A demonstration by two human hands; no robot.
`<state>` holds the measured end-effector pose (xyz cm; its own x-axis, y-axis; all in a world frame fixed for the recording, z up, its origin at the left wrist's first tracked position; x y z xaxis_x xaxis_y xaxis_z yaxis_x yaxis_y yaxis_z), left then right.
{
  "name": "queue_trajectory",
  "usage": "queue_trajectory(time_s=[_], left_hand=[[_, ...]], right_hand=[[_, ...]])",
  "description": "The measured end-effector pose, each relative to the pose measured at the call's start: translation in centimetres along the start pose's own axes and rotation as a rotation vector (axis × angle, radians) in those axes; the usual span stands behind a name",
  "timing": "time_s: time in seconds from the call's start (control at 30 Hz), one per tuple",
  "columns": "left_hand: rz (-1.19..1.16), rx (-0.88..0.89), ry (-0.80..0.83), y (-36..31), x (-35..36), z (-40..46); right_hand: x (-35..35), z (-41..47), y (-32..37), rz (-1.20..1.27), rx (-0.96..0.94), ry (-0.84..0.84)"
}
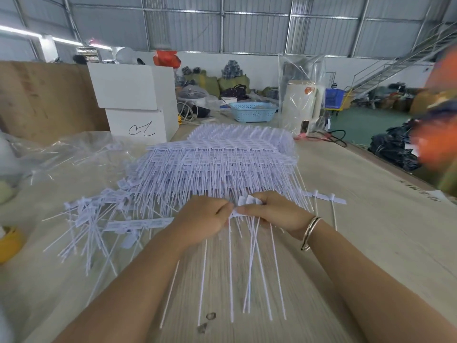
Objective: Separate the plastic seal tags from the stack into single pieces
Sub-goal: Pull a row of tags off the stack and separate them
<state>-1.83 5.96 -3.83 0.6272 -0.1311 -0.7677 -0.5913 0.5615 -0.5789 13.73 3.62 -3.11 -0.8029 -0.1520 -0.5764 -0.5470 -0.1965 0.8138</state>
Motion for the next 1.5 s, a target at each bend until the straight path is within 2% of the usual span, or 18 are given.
queue_trajectory(time_s=[0.13,0.47,0.7,0.83,1.03,1.17,1.23,1.37,1.5], left_hand=[[0.106,0.067,-0.071,-0.3,-0.1,0.0],[-0.004,0.120,-0.041,-0.9,0.6,0.0],[-0.396,0.034,-0.030,-0.5,-0.1,0.2],[-0.590,0.006,-0.033,-0.4,-0.4,0.3],[-0.656,0.004,-0.046,0.1,-0.4,0.5],[-0.822,-0.110,-0.132,1.3,-1.1,0.7],[-0.756,-0.080,-0.066,1.1,-1.0,0.7],[-0.498,-0.102,0.048,0.1,0.4,0.4],[-0.236,-0.055,0.087,-0.5,1.0,0.3]], right_hand=[[-0.1,0.0,-0.2,-0.031,0.034,0.021],[0.1,-0.6,0.0,0.005,0.041,0.154],[0.5,-0.4,0.8,0.220,-0.092,0.006],[0.7,-0.5,1.2,0.259,-0.152,-0.084],[0.9,-0.6,1.9,0.289,-0.239,-0.107],[-0.8,-0.6,2.2,0.354,-0.331,-0.278],[-1.2,-0.6,1.9,0.381,-0.319,-0.242],[-0.6,-0.7,0.8,0.316,-0.170,0.006],[-0.7,-0.4,0.3,0.262,-0.141,0.007]])
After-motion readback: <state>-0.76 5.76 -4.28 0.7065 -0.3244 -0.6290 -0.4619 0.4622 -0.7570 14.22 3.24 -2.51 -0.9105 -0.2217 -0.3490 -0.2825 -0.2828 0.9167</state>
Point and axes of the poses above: each hand's wrist, its own z-axis towards the middle knuckle, its own x-axis out of the palm, y = z × x, the point moved 4 cm from there along z, towards the middle knuckle, and after that the axes turned 8 degrees about -z, right-handed, at the moved point
